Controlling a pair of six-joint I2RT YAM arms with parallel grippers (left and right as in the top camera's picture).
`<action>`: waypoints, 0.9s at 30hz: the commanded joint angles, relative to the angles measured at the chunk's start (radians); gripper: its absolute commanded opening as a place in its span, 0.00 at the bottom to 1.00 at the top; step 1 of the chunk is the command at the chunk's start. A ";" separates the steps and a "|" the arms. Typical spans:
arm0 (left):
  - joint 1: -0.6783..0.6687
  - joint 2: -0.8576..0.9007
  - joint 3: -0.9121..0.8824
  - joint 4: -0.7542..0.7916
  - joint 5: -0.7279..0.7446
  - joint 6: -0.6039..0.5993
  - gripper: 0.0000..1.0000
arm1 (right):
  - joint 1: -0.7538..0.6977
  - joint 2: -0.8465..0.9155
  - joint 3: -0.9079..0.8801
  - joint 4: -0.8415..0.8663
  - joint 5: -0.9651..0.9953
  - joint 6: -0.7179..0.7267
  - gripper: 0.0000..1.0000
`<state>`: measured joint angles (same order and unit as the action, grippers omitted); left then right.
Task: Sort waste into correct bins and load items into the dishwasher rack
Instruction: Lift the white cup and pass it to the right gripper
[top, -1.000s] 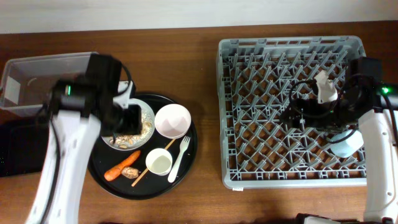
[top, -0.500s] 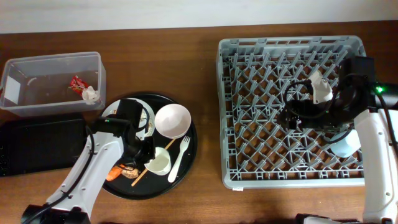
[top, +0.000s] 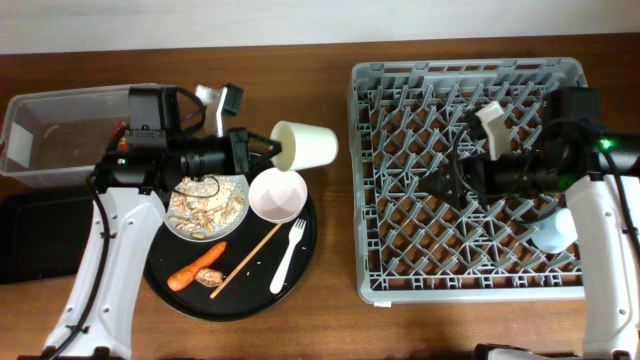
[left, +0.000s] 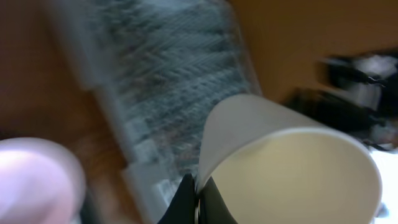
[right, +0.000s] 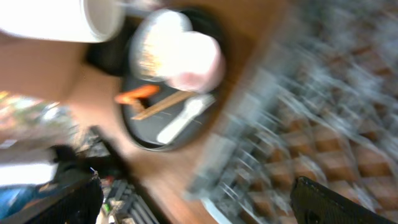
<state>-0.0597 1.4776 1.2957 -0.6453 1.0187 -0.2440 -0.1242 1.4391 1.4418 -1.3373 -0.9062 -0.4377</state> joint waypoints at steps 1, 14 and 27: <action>-0.033 0.043 0.010 0.085 0.325 0.025 0.00 | 0.116 0.018 0.010 0.048 -0.292 -0.139 0.99; -0.174 0.093 0.010 0.102 0.328 0.023 0.00 | 0.309 0.023 0.010 0.279 -0.340 -0.127 0.65; -0.099 0.093 0.010 0.122 0.158 0.011 0.47 | 0.300 0.022 0.014 0.278 0.132 0.137 0.41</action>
<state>-0.1944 1.5654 1.2987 -0.4625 1.3155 -0.2993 0.1768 1.4609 1.4418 -1.0580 -1.0023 -0.4259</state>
